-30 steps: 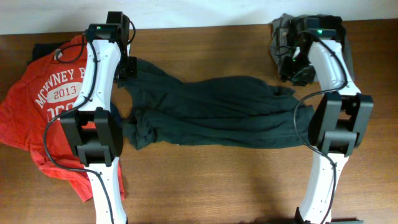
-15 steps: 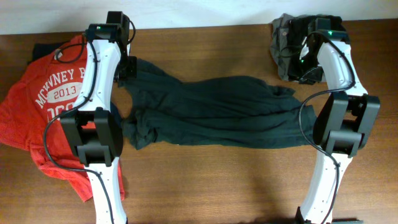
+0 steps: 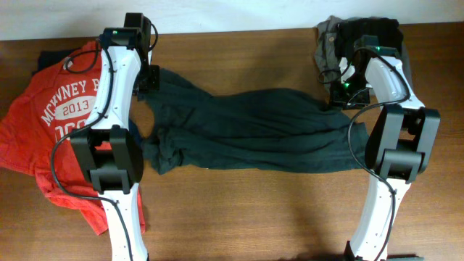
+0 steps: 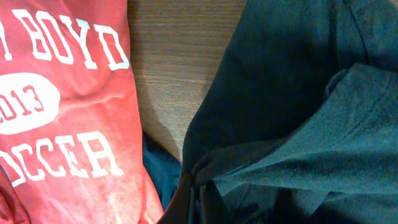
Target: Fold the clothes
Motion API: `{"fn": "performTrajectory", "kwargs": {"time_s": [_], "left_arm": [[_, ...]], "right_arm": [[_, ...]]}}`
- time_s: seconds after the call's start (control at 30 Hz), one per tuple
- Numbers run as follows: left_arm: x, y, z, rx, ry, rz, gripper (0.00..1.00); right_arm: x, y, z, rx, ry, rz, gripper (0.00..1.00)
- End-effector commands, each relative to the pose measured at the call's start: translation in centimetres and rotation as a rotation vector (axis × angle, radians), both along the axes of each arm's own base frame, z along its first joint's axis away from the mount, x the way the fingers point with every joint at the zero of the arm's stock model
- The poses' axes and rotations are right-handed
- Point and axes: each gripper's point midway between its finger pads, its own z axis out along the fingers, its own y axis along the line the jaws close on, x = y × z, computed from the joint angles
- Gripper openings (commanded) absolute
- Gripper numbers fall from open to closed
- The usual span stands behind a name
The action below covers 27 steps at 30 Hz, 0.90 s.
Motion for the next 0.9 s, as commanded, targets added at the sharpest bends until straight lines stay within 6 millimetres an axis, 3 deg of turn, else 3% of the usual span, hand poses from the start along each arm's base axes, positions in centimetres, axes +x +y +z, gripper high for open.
{"fn": "performTrajectory", "kwargs": {"time_s": [0.0, 0.2, 0.3, 0.43, 0.5, 0.63, 0.73, 0.87], "left_arm": [[0.4, 0.1, 2.5, -0.007, -0.067, 0.019, 0.01], [0.4, 0.0, 2.5, -0.013, -0.067, 0.018, 0.01], [0.6, -0.1, 2.5, -0.019, -0.075, 0.017, 0.01], [1.8, -0.2, 2.9, -0.022, -0.125, 0.016, 0.01], [3.6, -0.2, 3.9, -0.027, -0.208, 0.018, 0.01], [5.9, -0.3, 5.6, -0.034, -0.319, 0.017, 0.01], [7.1, -0.4, 6.6, -0.038, -0.379, 0.016, 0.01], [8.1, -0.4, 8.6, -0.039, -0.444, 0.005, 0.01]], "right_arm": [[0.1, 0.5, -0.4, 0.011, -0.004, 0.019, 0.36], [0.4, 0.8, -0.3, 0.032, -0.016, 0.016, 0.04], [0.6, 0.8, 0.0, 0.032, -0.023, 0.016, 0.04], [2.0, 0.6, 2.6, 0.029, -0.069, 0.008, 0.04], [4.3, 0.2, 6.7, 0.017, -0.158, -0.008, 0.04], [6.7, -0.1, 11.4, -0.001, -0.283, -0.014, 0.04], [7.3, -0.3, 12.7, -0.007, -0.32, -0.027, 0.04], [7.1, -0.6, 12.9, 0.0, -0.311, -0.065, 0.04]]}}
